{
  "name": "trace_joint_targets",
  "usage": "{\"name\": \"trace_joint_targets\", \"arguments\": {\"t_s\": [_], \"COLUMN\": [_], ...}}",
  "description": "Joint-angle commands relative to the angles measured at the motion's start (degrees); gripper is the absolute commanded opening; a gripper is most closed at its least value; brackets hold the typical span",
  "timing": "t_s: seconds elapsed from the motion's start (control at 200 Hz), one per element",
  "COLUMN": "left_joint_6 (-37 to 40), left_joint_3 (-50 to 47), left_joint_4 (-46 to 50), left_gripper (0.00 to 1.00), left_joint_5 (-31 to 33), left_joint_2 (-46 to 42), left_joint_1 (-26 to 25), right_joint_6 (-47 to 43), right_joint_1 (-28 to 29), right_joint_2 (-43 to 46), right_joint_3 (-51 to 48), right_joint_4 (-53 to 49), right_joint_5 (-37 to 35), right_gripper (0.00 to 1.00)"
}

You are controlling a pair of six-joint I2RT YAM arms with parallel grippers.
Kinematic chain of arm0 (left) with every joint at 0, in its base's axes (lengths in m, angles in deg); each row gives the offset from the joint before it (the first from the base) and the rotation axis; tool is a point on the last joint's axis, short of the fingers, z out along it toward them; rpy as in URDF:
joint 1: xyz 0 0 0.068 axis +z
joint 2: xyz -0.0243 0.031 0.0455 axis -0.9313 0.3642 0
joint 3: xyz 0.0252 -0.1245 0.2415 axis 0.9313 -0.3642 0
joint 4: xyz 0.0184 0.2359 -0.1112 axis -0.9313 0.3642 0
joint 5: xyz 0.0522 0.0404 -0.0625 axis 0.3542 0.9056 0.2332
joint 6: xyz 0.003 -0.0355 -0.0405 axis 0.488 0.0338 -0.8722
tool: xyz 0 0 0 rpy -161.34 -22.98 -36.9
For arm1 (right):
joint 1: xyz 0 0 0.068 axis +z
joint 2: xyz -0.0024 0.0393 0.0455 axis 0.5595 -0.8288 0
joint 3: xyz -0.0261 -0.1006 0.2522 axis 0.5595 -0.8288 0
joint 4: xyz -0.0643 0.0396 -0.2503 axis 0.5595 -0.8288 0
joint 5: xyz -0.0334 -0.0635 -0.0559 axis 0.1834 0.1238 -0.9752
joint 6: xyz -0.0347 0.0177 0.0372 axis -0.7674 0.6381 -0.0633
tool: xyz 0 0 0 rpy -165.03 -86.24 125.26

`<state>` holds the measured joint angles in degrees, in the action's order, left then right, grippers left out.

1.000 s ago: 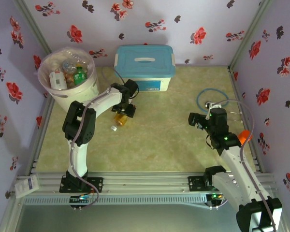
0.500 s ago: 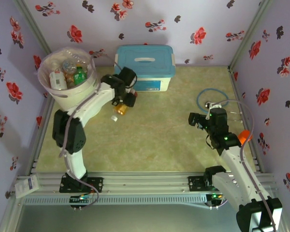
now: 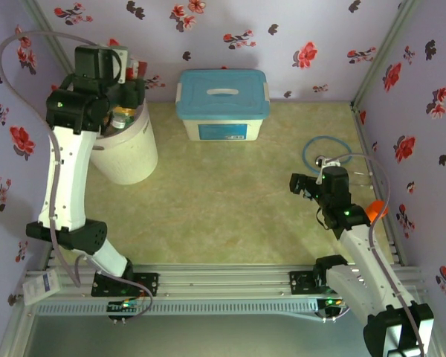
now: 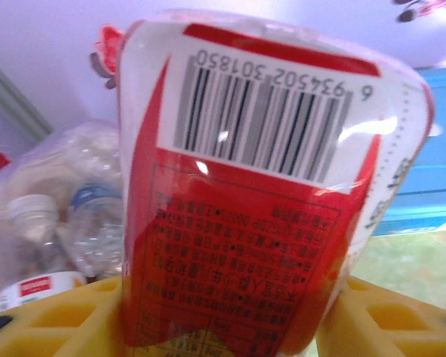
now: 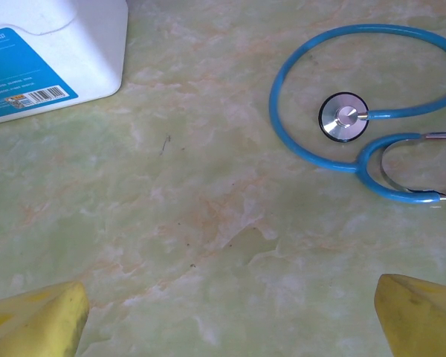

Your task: Put the plastic bottles in the bin

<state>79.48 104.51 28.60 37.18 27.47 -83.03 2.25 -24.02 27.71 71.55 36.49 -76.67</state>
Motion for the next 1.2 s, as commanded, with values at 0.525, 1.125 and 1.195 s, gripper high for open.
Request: {"name": "trace_joint_targets", "arguments": {"t_s": [0.525,1.125,1.195], "left_joint_6": [18.57,4.96,3.7], "left_joint_3": [-16.23,-9.01,-9.86], "left_joint_4": [-4.27,-10.56,-12.02], "left_gripper": [0.62,0.96,0.91], "left_joint_5": [-4.09,-16.28,-16.19], "left_joint_2": [0.34,-1.76,-1.17], "left_joint_1": [11.24,12.55,12.55], "right_joint_6": [0.48,1.41,1.53], "right_joint_1": [-0.45,-0.44,-0.42], "right_joint_2": [-2.53,-2.31,-2.35], "right_joint_3": [1.01,0.56,0.41], "right_joint_4": [2.61,2.79,2.87], "right_joint_5": [-0.44,0.28,0.39], "right_gripper": [0.99,0.99,0.99]}}
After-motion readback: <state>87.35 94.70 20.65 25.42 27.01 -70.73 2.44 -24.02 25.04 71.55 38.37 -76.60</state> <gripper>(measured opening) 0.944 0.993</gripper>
